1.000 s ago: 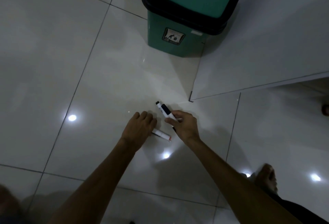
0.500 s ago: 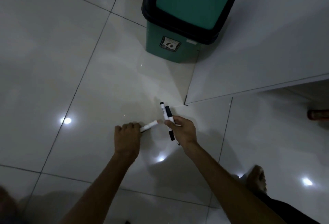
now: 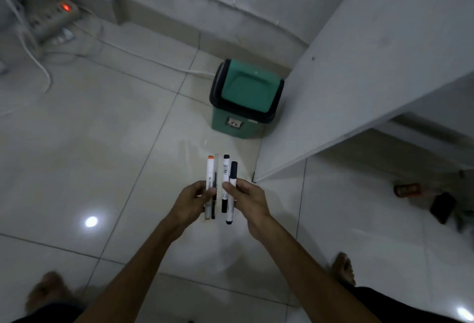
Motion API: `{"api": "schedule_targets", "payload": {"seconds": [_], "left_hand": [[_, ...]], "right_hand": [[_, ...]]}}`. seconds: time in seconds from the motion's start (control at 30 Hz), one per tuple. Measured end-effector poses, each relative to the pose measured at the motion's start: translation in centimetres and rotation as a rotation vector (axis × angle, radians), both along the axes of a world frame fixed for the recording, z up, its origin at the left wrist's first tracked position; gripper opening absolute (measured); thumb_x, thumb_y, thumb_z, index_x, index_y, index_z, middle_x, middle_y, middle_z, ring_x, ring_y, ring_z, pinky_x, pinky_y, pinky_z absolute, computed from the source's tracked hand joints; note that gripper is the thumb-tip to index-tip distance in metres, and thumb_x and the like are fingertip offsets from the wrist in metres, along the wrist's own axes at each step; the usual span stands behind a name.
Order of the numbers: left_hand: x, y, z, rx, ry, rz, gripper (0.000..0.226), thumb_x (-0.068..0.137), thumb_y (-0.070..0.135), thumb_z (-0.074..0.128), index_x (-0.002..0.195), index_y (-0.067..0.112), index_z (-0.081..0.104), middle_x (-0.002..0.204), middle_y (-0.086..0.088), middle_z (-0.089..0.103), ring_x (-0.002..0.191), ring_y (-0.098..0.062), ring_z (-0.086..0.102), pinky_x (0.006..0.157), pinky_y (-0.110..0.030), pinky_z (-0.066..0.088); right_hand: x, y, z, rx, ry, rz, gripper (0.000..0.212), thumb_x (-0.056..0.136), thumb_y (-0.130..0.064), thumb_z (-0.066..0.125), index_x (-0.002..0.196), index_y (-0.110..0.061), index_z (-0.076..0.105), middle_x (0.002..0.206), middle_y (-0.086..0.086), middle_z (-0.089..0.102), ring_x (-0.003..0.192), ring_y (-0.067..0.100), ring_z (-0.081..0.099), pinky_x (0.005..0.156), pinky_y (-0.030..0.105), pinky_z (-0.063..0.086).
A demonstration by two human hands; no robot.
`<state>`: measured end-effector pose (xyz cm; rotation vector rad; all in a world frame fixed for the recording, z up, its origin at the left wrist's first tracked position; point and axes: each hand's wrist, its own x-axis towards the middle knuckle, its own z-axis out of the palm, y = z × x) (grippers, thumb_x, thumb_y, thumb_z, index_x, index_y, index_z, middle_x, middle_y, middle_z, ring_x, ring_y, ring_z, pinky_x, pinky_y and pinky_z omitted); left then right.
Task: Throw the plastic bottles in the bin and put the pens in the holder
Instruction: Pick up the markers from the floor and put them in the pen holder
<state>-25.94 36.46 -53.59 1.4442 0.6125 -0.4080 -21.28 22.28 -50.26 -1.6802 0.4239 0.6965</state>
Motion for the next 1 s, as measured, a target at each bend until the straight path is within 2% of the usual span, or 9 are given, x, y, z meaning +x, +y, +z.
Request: {"api": "schedule_targets", "payload": {"seconds": [0.1,0.23,0.37,0.53,0.57,0.67,0.7,0.87,1.0], "left_hand": [[-0.2,0.7,6.2,-0.062,-0.063,-0.010,0.012,0.097,0.023,0.055,0.105,0.022,0.064,0.103,-0.007,0.070,0.098,-0.024,0.069,0.080,-0.037,0.060],[0.1,1.2,14.8,-0.049,-0.182,-0.033,0.015,0.097,0.021,0.056,0.109,0.015,0.064,0.109,-0.013,0.069,0.096,-0.022,0.070,0.067,-0.026,0.060],[0.4,1.2,23.7,0.000,-0.318,-0.050,0.022,0.096,0.021,0.058,0.116,0.013,0.061,0.113,-0.010,0.067,0.096,-0.020,0.069,0.066,-0.025,0.060],[0.3,1.8,34.2,0.101,-0.501,-0.057,0.022,0.094,0.022,0.061,0.116,0.017,0.062,0.107,-0.003,0.070,0.089,-0.015,0.072,0.062,-0.021,0.057],[0.3,1.8,36.2,0.126,-0.538,-0.062,0.023,0.094,0.022,0.061,0.117,0.017,0.062,0.107,-0.003,0.070,0.086,-0.012,0.072,0.061,-0.020,0.057],[0.5,1.4,41.8,0.194,-0.627,-0.021,0.026,0.092,0.020,0.064,0.118,0.017,0.059,0.103,-0.004,0.070,0.081,-0.009,0.071,0.059,-0.022,0.057],[0.6,1.2,43.5,0.199,-0.651,-0.005,0.027,0.092,0.020,0.065,0.117,0.017,0.058,0.102,-0.005,0.070,0.081,-0.010,0.071,0.060,-0.023,0.058],[1.6,-1.9,49.7,0.239,-0.727,-0.075,0.023,0.092,0.020,0.065,0.114,0.015,0.064,0.100,-0.005,0.074,0.081,-0.014,0.074,0.060,-0.023,0.058],[3.5,-7.1,52.8,0.306,-0.783,-0.166,0.028,0.092,0.022,0.065,0.119,0.015,0.064,0.105,-0.005,0.073,0.085,-0.017,0.074,0.068,-0.030,0.061]], "right_hand": [[-0.5,0.5,5.9,0.041,-0.055,0.024,0.018,0.088,-0.014,0.069,0.105,-0.006,0.073,0.105,0.018,0.073,0.098,0.029,0.069,0.098,0.048,0.053],[-0.8,0.9,14.1,0.082,-0.143,0.056,0.021,0.090,-0.020,0.068,0.109,-0.011,0.073,0.104,0.010,0.075,0.100,0.027,0.071,0.096,0.044,0.055],[-1.0,1.2,22.7,0.141,-0.248,0.045,0.023,0.090,-0.021,0.068,0.111,-0.012,0.071,0.109,0.008,0.074,0.102,0.024,0.070,0.096,0.040,0.055],[-1.7,1.1,33.1,0.217,-0.384,0.052,0.028,0.091,-0.023,0.067,0.116,-0.011,0.068,0.111,0.005,0.072,0.092,0.011,0.069,0.074,0.016,0.055],[-1.9,1.1,35.1,0.235,-0.410,0.050,0.030,0.091,-0.022,0.066,0.118,-0.009,0.067,0.113,0.007,0.072,0.094,0.014,0.069,0.077,0.019,0.056],[-2.0,0.9,40.5,0.274,-0.482,0.046,0.034,0.092,-0.020,0.065,0.121,-0.004,0.065,0.119,0.015,0.069,0.109,0.028,0.066,0.098,0.039,0.053],[-2.0,0.6,42.1,0.289,-0.504,0.054,0.034,0.093,-0.021,0.064,0.122,-0.004,0.065,0.119,0.015,0.069,0.111,0.030,0.066,0.099,0.041,0.052],[-1.1,-3.4,47.8,0.365,-0.580,0.036,0.037,0.090,-0.018,0.067,0.124,-0.002,0.064,0.118,0.017,0.069,0.108,0.033,0.067,0.095,0.044,0.055],[0.0,-9.1,50.6,0.378,-0.587,0.000,0.038,0.090,-0.015,0.066,0.125,0.000,0.062,0.119,0.019,0.069,0.108,0.035,0.067,0.095,0.046,0.054]]}}
